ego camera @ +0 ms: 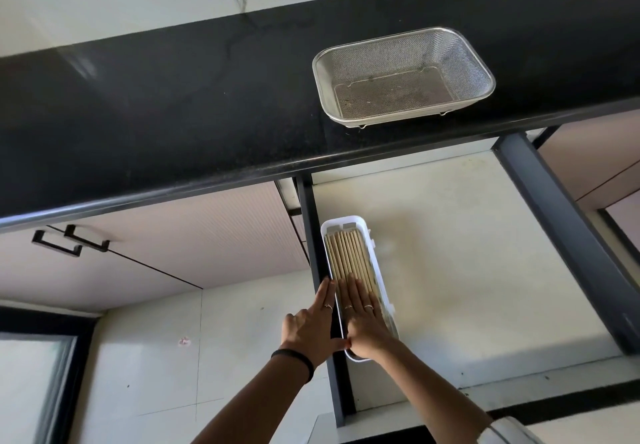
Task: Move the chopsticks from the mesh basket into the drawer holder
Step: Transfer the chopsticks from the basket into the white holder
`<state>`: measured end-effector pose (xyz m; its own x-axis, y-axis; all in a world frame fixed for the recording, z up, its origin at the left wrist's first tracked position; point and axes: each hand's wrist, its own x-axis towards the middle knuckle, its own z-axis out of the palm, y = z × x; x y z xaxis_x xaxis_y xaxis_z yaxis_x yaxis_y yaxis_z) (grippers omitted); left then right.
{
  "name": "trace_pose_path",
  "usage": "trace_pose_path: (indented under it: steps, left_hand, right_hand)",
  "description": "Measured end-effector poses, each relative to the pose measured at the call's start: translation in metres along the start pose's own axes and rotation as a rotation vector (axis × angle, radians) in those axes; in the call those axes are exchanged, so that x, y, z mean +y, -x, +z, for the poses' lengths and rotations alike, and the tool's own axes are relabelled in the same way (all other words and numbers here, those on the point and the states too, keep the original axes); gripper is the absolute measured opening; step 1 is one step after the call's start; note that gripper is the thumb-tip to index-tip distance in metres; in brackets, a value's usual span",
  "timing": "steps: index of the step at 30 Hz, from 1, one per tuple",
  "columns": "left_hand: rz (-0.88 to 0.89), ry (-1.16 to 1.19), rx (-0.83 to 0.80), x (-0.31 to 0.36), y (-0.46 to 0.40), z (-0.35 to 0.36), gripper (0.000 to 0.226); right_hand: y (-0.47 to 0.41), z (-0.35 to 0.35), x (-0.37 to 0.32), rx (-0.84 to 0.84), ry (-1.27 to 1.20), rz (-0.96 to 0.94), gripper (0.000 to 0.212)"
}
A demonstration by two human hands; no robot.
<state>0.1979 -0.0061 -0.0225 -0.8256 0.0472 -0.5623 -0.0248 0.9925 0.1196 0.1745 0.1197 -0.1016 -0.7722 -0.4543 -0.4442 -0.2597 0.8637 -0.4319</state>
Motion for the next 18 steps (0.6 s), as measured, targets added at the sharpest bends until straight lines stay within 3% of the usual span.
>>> trace_pose_path:
  steps: [4, 9, 18]
  left_hand:
    - [0.001, 0.001, -0.001, -0.001, -0.001, 0.002, 0.11]
    - [-0.003, -0.003, 0.001, -0.001, 0.0, 0.001, 0.111]
    - [0.01, 0.011, 0.006, -0.002, 0.001, 0.001, 0.109]
  right_hand:
    - [0.002, -0.007, 0.007, 0.186, -0.047, -0.012, 0.071]
    - [-0.001, -0.001, 0.003, 0.115, 0.024, 0.033, 0.103]
    - [-0.001, -0.012, -0.003, 0.132, -0.03, 0.055, 0.069]
